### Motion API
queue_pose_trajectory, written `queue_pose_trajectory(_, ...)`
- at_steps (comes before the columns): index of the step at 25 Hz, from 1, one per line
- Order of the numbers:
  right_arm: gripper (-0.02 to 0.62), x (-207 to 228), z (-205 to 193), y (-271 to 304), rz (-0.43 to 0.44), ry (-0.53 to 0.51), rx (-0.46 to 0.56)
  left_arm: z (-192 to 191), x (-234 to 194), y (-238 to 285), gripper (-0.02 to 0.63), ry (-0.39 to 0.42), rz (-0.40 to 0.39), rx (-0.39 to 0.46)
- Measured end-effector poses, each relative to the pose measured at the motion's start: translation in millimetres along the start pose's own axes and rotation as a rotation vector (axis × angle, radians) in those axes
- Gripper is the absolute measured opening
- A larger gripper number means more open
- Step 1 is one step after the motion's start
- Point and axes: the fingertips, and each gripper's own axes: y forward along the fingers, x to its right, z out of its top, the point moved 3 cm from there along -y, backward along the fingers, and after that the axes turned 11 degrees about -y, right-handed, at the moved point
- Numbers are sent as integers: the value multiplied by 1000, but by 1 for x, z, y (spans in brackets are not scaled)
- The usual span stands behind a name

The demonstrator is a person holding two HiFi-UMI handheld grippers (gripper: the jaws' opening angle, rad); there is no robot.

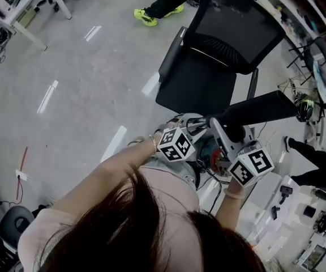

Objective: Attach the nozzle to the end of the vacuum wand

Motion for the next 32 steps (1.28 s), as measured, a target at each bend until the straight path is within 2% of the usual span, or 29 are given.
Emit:
queue_pose_trajectory(6, 183, 0, -1, -1, -98, 12, -47, -1, 1, 3, 150, 8, 20, -31)
queue_pose_trajectory(14, 181, -3, 1, 6, -217, -34, -207, -1, 3, 5, 150, 22, 49, -47)
queue_pose_trajectory(23, 181, 3, -2, 6, -280, 88, -130, 1, 0, 8, 150, 11, 66, -46)
queue_pose_trajectory(28, 183, 3, -4, 3, -370, 125, -97, 1, 2, 9, 152, 26, 69, -43)
queue_pose_trajectory(30, 183, 1, -5, 3, -368, 127, -84, 0, 2, 9, 152, 27, 58, -36)
queue_pose_trajectory(32, 183, -1, -6, 1, -328, 122, -87, -1, 5, 7, 152, 33, 40, -26)
